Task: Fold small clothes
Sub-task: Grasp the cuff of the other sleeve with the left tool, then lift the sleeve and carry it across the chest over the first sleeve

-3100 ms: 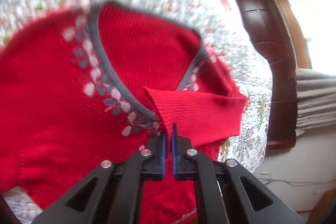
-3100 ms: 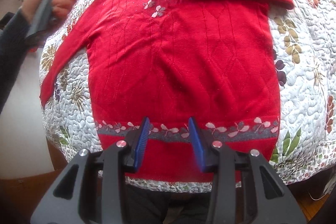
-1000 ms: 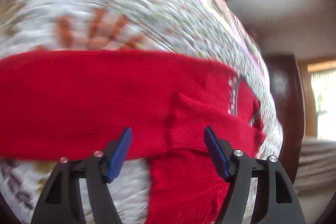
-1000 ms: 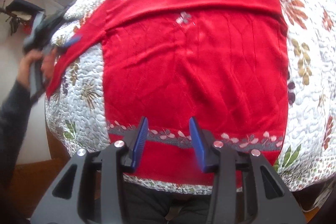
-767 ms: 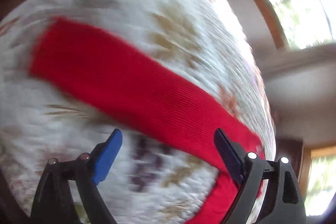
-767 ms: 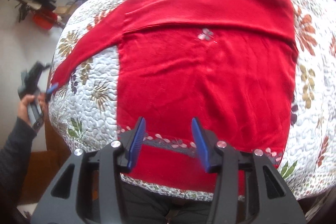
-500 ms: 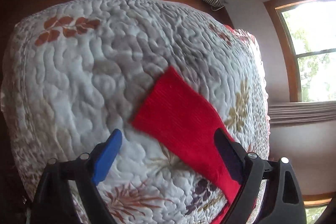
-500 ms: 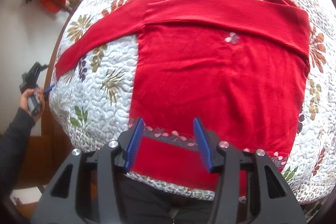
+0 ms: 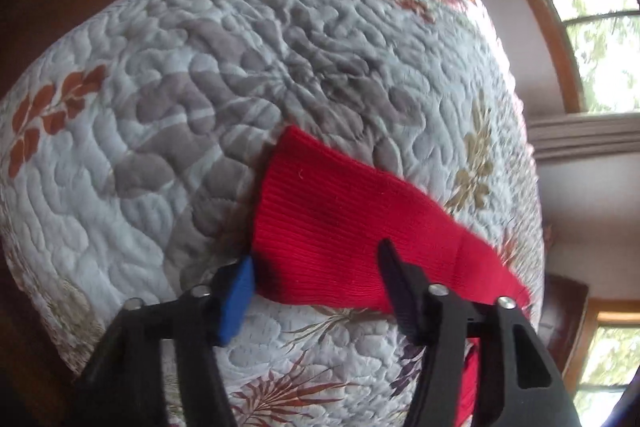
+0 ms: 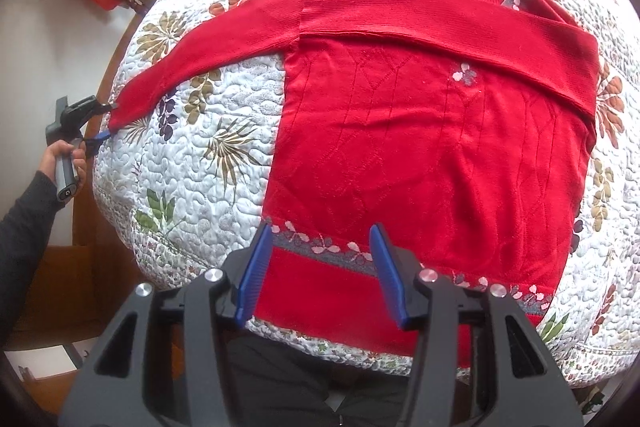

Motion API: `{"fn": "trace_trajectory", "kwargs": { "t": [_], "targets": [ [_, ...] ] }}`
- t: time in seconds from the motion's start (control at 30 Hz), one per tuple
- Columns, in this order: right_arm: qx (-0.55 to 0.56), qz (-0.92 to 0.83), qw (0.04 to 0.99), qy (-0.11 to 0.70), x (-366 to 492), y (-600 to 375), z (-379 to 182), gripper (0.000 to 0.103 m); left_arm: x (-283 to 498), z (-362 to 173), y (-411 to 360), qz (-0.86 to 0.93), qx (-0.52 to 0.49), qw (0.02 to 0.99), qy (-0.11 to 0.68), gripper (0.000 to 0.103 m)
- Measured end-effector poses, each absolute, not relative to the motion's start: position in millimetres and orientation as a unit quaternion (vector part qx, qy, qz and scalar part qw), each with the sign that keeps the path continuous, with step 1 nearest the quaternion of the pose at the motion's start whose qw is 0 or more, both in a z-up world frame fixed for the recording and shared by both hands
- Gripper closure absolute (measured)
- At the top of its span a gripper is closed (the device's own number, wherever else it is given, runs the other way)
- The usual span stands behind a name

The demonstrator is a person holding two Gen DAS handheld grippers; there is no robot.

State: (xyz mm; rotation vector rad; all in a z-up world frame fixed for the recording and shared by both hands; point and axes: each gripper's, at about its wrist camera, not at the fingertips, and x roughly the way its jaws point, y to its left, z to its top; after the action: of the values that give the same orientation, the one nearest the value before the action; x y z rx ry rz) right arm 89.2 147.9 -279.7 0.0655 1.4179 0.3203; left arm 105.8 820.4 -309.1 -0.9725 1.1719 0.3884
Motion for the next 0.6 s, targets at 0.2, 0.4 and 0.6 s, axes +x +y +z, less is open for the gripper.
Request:
{"fn": "trace_trajectory", "kwargs": {
  "t": [0.2, 0.4, 0.6],
  "targets": [
    [0.030, 0.153, 0.757, 0.635, 88.1, 145.7, -266.4, 0.052, 106.2, -283.9, 823.2, 0.167, -0.432, 0.724, 0.511, 0.095],
    [0.041, 0.153, 0.771, 0.617, 94.2, 134.2, -251.7, 0.052, 129.6, -223.1, 795.4, 0.119, -0.419, 0.769, 0.469, 0.096],
    [0.068, 0.146, 0.782, 0.602, 105.0, 110.6, -239.2, 0.052, 171.7, -139.6, 719.5, 0.024, -0.381, 0.827, 0.412, 0.096]
  ]
}}
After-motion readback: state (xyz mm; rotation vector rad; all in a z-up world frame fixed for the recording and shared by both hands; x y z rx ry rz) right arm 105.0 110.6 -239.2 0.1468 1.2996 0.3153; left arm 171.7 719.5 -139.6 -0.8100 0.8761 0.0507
